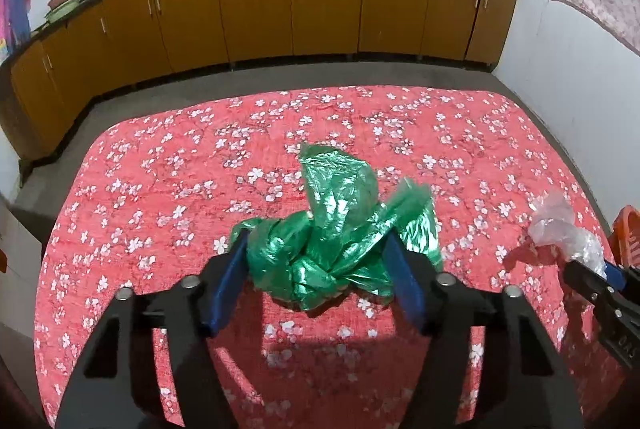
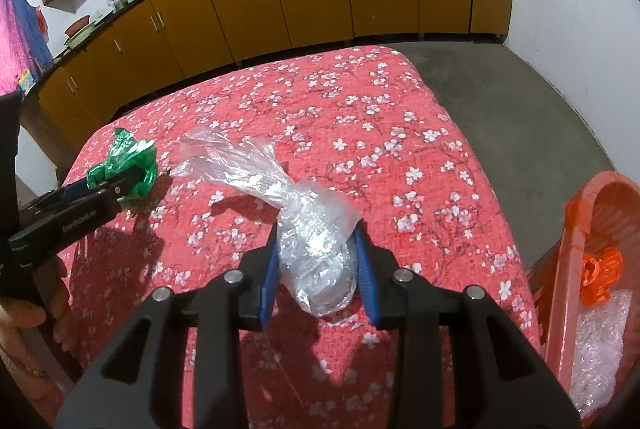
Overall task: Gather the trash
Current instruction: 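Grasp the green bag with the left gripper while the right grasps the clear bag, then carry the green bag and clear bag over the orange basket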
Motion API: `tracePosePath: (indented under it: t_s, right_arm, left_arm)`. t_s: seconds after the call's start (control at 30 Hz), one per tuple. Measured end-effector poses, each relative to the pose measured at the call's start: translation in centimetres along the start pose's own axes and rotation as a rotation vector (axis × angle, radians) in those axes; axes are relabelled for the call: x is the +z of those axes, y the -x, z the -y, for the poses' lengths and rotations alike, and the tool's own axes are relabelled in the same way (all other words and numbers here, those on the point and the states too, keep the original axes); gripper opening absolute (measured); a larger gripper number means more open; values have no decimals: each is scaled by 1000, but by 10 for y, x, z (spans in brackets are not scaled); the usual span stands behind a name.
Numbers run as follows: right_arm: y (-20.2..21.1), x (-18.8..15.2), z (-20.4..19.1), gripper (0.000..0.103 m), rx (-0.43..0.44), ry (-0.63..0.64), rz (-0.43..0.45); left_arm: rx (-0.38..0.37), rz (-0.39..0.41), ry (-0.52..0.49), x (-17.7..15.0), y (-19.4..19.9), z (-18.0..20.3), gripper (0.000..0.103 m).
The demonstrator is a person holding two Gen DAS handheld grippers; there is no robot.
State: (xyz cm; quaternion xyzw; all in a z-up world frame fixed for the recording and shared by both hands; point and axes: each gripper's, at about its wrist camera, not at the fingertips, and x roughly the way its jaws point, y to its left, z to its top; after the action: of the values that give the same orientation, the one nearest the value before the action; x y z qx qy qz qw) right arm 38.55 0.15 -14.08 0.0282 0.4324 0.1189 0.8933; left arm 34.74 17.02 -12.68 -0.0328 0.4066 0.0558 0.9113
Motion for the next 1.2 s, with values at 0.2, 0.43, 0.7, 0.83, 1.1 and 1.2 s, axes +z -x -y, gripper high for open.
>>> tracePosePath:
  t_s: [0.2,0.43,0.7,0.83,1.1,1.2]
  right_arm:
    - [6,-6,0,34,-6,7,3]
    - [23,-16,11,26,-7,-13,11]
    - [66,-30,29,24,-5,-76,65]
    - [98,-38,39,24,-17,-104,113]
    - [171,-62,68,24,-94,-178,222]
    - [191,-69,80,24,-116,-203,245]
  left_arm:
    - [-9,17,10,2,3,-4,35]
    - [-32,38,21,-10,26,-2,27]
    - [-106,100,-37,-28,82,34,27]
    - [-138,139,-82,-36,115,56,27]
    - [-208,202,-177,-50,167,100,27]
    - [-251,215,-206,-55,181,118,28]
